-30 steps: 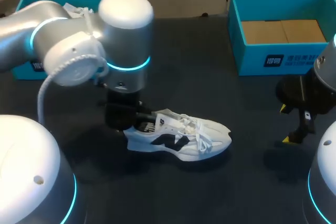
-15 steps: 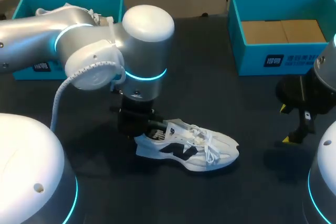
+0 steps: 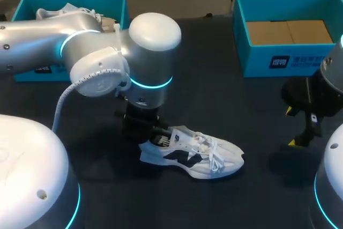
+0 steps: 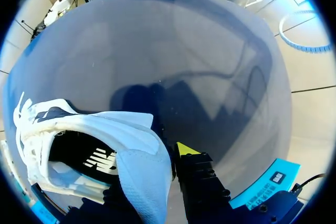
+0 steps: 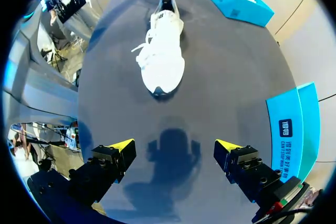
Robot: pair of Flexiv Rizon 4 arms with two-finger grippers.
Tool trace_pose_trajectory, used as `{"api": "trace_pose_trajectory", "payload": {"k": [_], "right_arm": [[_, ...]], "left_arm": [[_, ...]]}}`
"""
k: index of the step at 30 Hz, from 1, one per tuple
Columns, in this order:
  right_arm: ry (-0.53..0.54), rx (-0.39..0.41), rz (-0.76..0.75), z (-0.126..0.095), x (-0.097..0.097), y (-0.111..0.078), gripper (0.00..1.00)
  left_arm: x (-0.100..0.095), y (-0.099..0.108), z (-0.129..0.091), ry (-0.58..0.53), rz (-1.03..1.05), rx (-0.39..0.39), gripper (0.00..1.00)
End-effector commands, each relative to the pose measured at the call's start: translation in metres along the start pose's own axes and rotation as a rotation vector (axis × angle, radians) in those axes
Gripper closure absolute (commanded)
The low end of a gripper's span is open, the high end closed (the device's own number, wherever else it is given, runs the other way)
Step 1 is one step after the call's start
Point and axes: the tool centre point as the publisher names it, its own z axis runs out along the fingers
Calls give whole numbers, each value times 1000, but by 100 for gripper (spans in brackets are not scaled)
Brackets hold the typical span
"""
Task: Take the shoe out of the shoebox, open the shoe tongue, remove and reinsert the insole, then place the shoe into the shoebox
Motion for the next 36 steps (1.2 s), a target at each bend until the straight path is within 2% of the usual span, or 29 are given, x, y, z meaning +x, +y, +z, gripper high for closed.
{"api": "trace_pose_trajectory", "payload": {"k": [1, 11, 12, 13, 15, 16, 17, 21, 31, 36], "right_arm": [[-1, 1, 0, 1, 1, 0, 0], [-1, 1, 0, 1, 1, 0, 0], [-1, 1, 0, 1, 1, 0, 0], [-1, 1, 0, 1, 1, 0, 0], [-1, 1, 0, 1, 1, 0, 0], [-1, 1, 0, 1, 1, 0, 0], [-1, 1, 0, 1, 1, 0, 0], [-1, 1, 0, 1, 1, 0, 0], [-1, 1, 0, 1, 1, 0, 0], [-1, 1, 0, 1, 1, 0, 0]], "left_arm": [[-7, 5, 5, 12, -2, 0, 100], [-11, 11, 12, 32, -2, 3, 100], [-11, 11, 12, 32, 0, 4, 92], [-11, 11, 12, 32, 6, 6, 73], [-11, 11, 12, 31, 13, 16, 61], [-11, 11, 11, 26, 13, 19, 41], [-11, 10, 9, 22, 13, 21, 1], [-5, 1, -2, -16, 20, 19, 0], [21, -34, -54, -102, 9, -4, 0], [37, -44, -74, -178, -20, 48, 0]]}}
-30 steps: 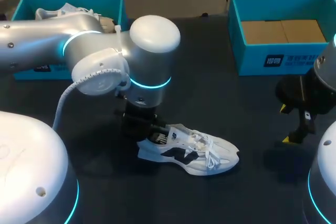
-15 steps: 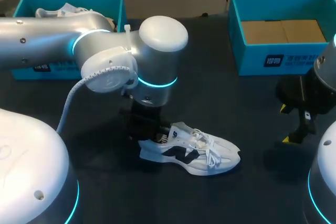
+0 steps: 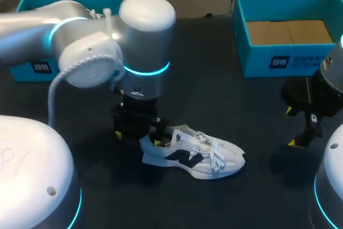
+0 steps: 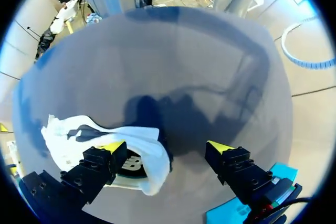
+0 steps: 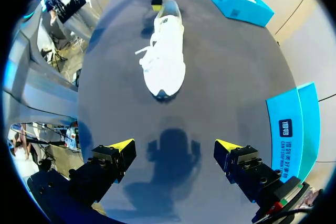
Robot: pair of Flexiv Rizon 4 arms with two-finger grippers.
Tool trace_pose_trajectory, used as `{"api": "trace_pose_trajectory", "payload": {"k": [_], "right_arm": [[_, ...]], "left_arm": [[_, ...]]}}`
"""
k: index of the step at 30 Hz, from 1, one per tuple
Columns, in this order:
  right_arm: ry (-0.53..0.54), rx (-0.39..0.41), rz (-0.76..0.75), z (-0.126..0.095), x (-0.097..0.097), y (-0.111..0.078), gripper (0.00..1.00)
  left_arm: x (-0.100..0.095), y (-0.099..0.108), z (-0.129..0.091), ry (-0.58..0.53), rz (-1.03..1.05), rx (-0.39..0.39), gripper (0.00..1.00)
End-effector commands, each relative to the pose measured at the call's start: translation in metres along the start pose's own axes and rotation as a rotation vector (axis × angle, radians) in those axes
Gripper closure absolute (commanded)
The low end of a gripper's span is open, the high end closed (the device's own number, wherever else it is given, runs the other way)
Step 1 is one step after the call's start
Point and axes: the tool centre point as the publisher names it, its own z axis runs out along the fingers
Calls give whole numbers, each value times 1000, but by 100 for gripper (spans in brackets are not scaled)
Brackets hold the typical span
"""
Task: Take the shoe out of the shoebox, open the shoe tongue, remove and reinsert the insole, then place the shoe into the shoebox
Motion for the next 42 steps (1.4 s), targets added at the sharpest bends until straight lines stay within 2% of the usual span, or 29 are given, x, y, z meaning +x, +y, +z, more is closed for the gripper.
{"api": "trace_pose_trajectory", "payload": {"k": [1, 9, 11, 19, 37, 40, 42], "right_arm": [[-1, 1, 0, 1, 1, 0, 0], [-1, 1, 0, 1, 1, 0, 0], [-1, 1, 0, 1, 1, 0, 0], [-1, 1, 0, 1, 1, 0, 0], [-1, 1, 0, 1, 1, 0, 0], [-1, 1, 0, 1, 1, 0, 0], [-1, 1, 0, 1, 1, 0, 0]], "left_arm": [[39, -17, -28, -120, -23, 12, 0], [62, -23, -55, -237, -67, 142, 0], [66, -24, -61, -270, -43, 216, 0], [79, -31, -75, -362, -127, 390, 0], [81, -31, -75, -359, -146, 401, 0], [89, -11, -77, -460, -381, 486, 0], [95, 0, -78, -529, -540, 496, 0]]}}
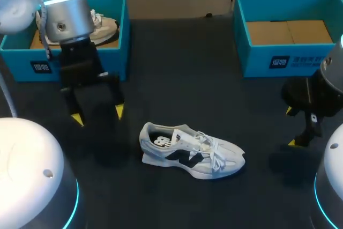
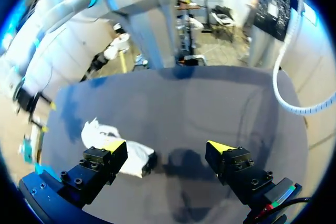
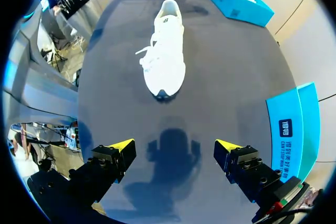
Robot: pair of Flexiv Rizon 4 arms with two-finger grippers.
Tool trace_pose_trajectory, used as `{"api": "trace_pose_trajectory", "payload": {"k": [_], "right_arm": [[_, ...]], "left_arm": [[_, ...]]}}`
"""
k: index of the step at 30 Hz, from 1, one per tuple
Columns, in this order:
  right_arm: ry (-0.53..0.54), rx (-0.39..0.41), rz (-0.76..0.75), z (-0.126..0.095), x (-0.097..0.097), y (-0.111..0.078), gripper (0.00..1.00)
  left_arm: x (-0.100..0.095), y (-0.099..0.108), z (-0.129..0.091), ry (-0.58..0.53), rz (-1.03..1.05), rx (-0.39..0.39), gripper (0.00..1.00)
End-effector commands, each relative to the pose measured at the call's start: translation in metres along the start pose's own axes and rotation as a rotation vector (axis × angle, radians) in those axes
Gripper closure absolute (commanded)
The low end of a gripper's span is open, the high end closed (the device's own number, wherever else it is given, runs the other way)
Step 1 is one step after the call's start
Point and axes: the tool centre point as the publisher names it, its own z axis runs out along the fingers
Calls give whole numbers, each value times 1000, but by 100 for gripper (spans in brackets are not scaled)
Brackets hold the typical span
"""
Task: Take the shoe out of the shoebox, open the shoe tongue, remove and reinsert the insole, then place the shoe into the shoebox
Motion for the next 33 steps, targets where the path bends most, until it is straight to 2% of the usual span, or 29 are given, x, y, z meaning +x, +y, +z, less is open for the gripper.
{"api": "trace_pose_trajectory", "payload": {"k": [1, 2, 4, 5, 7, 8, 10, 15, 20, 24, 33], "right_arm": [[-1, 1, 0, 1, 1, 0, 0], [-1, 1, 0, 1, 1, 0, 0], [-1, 1, 0, 1, 1, 0, 0], [-1, 1, 0, 1, 1, 0, 0], [-1, 1, 0, 1, 1, 0, 0], [-1, 1, 0, 1, 1, 0, 0], [-1, 1, 0, 1, 1, 0, 0], [-1, 1, 0, 1, 1, 0, 0], [-1, 1, 0, 1, 1, 0, 0], [-1, 1, 0, 1, 1, 0, 0], [-1, 1, 0, 1, 1, 0, 0]], "left_arm": [[11, 19, -14, -231, -294, 67, 0], [14, 19, -16, -282, -347, 67, 0], [21, 20, -22, -353, -412, 143, 0], [24, 20, -24, -415, -456, 147, 0], [32, 22, -25, -463, -496, 204, 0], [34, 25, -25, -511, -546, 201, 0], [37, 29, -25, -547, -605, 249, 0], [38, 34, -23, -640, -754, 279, 0], [41, 39, -8, -697, -879, 320, 0], [45, 46, 4, -751, -973, 415, 0], [45, 46, 4, -751, -973, 415, 0]]}}
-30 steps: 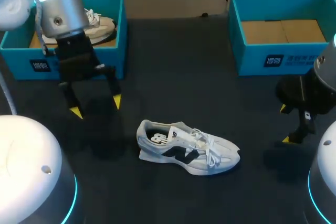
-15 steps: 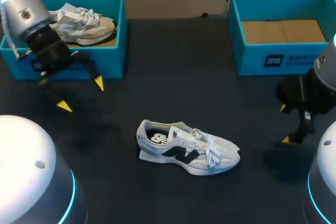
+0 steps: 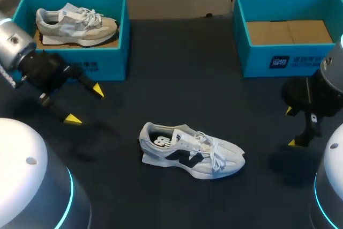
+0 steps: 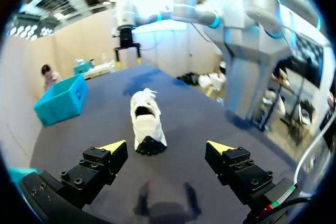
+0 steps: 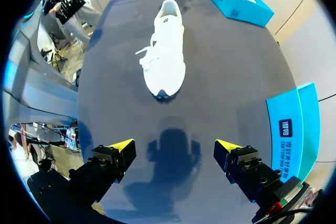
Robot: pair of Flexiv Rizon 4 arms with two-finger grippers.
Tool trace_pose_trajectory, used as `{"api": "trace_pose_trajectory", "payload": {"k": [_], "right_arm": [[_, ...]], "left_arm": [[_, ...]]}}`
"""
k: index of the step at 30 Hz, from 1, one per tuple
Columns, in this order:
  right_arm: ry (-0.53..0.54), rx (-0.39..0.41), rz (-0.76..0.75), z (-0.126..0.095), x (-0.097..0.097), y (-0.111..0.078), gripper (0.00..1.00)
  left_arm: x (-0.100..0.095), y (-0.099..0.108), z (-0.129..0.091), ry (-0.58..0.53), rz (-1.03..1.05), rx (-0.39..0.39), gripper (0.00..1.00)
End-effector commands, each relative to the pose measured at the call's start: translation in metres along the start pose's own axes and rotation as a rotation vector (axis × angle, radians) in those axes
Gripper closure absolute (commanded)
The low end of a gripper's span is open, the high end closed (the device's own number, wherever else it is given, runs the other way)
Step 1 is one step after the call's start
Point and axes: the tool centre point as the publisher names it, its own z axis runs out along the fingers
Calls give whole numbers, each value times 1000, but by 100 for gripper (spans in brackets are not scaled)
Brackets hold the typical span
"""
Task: Take the shoe out of the shoebox, open the shoe tongue, remove and reinsert the insole, then place the shoe into the shoebox
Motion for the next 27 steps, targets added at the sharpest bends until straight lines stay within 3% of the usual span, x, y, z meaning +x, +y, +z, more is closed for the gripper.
{"api": "trace_pose_trajectory", "payload": {"k": [1, 5, 11, 18, 27], "right_arm": [[-1, 1, 0, 1, 1, 0, 0], [-1, 1, 0, 1, 1, 0, 0], [-1, 1, 0, 1, 1, 0, 0], [-1, 1, 0, 1, 1, 0, 0], [-1, 1, 0, 1, 1, 0, 0]], "left_arm": [[4, 3, 2, -184, -151, 82, 0], [4, 3, 2, -184, -151, 82, 0], [12, 52, 14, -165, -213, 202, 0], [17, 81, 23, -239, -186, 310, 0], [15, 98, 30, -272, -213, 326, 0]]}}
